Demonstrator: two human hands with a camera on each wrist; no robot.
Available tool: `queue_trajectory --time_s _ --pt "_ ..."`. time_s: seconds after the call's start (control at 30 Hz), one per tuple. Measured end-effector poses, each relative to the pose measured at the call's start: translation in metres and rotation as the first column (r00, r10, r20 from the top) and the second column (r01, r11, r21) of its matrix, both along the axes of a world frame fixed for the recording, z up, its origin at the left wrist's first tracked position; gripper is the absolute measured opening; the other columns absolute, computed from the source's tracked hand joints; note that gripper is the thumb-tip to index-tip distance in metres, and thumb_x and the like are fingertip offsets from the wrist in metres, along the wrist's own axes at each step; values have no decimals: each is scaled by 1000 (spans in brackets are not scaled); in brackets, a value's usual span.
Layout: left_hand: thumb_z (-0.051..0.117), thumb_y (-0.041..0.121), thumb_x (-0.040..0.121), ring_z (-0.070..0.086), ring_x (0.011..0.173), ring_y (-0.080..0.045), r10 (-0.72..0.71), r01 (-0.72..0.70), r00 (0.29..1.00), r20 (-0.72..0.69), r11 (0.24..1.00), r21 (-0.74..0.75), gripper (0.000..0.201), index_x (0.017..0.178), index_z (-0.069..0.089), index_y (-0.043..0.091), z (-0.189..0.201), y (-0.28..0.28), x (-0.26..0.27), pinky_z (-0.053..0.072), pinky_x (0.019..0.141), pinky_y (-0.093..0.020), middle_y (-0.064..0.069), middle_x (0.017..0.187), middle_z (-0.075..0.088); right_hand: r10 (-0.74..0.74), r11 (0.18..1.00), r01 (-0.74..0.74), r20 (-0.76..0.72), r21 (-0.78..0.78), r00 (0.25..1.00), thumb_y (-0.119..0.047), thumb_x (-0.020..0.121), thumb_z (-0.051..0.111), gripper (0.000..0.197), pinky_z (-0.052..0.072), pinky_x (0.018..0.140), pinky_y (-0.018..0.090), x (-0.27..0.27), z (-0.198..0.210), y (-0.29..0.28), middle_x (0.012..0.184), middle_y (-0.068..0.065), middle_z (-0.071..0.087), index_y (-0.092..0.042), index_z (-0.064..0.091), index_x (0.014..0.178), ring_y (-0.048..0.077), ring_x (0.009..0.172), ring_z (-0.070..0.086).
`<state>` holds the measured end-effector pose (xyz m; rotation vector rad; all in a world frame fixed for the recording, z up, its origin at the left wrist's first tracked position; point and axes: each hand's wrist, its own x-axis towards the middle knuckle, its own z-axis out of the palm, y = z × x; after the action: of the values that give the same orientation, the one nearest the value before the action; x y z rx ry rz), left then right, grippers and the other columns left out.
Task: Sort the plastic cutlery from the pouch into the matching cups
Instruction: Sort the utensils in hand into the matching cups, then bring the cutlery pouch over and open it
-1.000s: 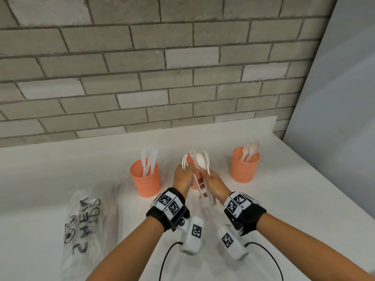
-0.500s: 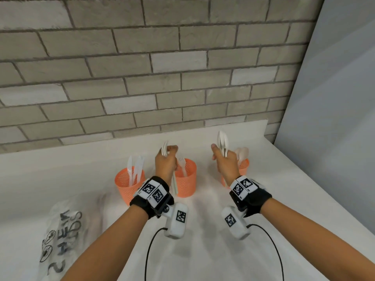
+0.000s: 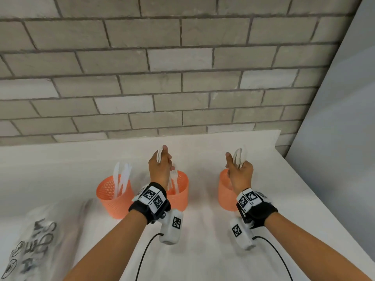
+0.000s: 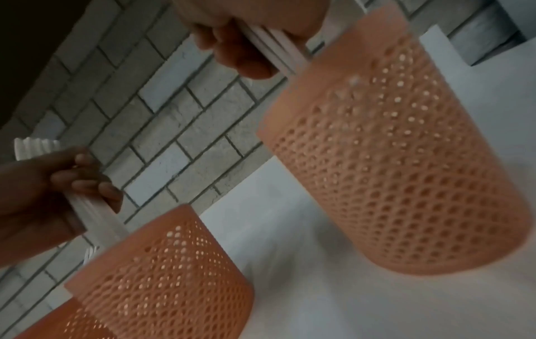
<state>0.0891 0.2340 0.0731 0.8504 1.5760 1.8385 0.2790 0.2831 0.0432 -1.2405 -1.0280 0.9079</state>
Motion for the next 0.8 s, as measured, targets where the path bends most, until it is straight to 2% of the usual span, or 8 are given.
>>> queue_trajectory --time_s 0.1,0.2,0.27,0.37,0.47,0.57,0.67,0.8 --pt "50 11 93 53 49 -8 8 -11 996 -88 999 -37 15 80 52 17 -22 -1 7 46 53 -14 -4 64 52 24 997 -32 115 68 993 -13 82 68 11 47 56 24 1 -12 -2 62 13 57 -5 61 80 18 49 53" --pt "51 0 87 55 66 -2 21 -41 970 -242 996 -76 19 87 54 19 -40 -2 12 43 68 -16 1 77 56 52 989 -77 187 126 981 3 82 60 32 47 69 16 2 -14 -6 70 -1 56 -13 55 109 0 64 56" --pt "49 -3 87 54 78 -8 1 -45 931 -366 993 -111 21 87 58 16 -44 -3 14 40 76 -18 0 90 58 82 978 -126 251 164 965 11 82 52 35 44 75 13 3 -14 -8 78 -6 52 -10 56 109 -3 73 53" --pt "48 -3 89 52 95 -14 -21 -44 851 -524 993 -112 19 96 65 2 -45 -3 15 33 86 -9 -7 107 51 77 951 -201 452 233 889 11 84 46 31 35 90 13 6 -19 -5 92 -10 51 -9 68 92 10 94 51" --pt "44 0 93 52 113 -24 -57 -68 784 -618 982 -176 26 110 63 -2 -50 -2 13 36 95 -17 -14 127 50 67 941 -265 654 209 754 7 86 46 32 31 100 20 9 -24 3 113 11 61 -8 72 99 24 114 51" --pt "41 7 95 38 133 -28 -129 -89 713 -689 959 -271 34 125 56 2 -51 -4 12 26 114 -37 -14 142 44 166 948 -315 781 41 602 -13 95 39 37 13 116 36 12 -21 6 140 15 48 -6 56 127 30 140 28" --pt "38 19 99 18 145 -23 -153 -63 720 -677 957 -283 43 141 39 10 -40 -12 15 9 120 -36 -9 153 28 203 941 -339 796 3 570 -22 99 37 44 -2 118 34 12 -5 -1 154 11 27 -13 37 142 23 147 10" --pt "37 19 99 13 146 -21 -156 1 763 -627 970 -241 49 146 27 13 -26 -25 20 14 119 -33 -7 155 24 227 932 -363 779 0 584 -29 100 34 51 -5 118 36 7 15 -15 158 8 14 -21 21 148 20 147 3"
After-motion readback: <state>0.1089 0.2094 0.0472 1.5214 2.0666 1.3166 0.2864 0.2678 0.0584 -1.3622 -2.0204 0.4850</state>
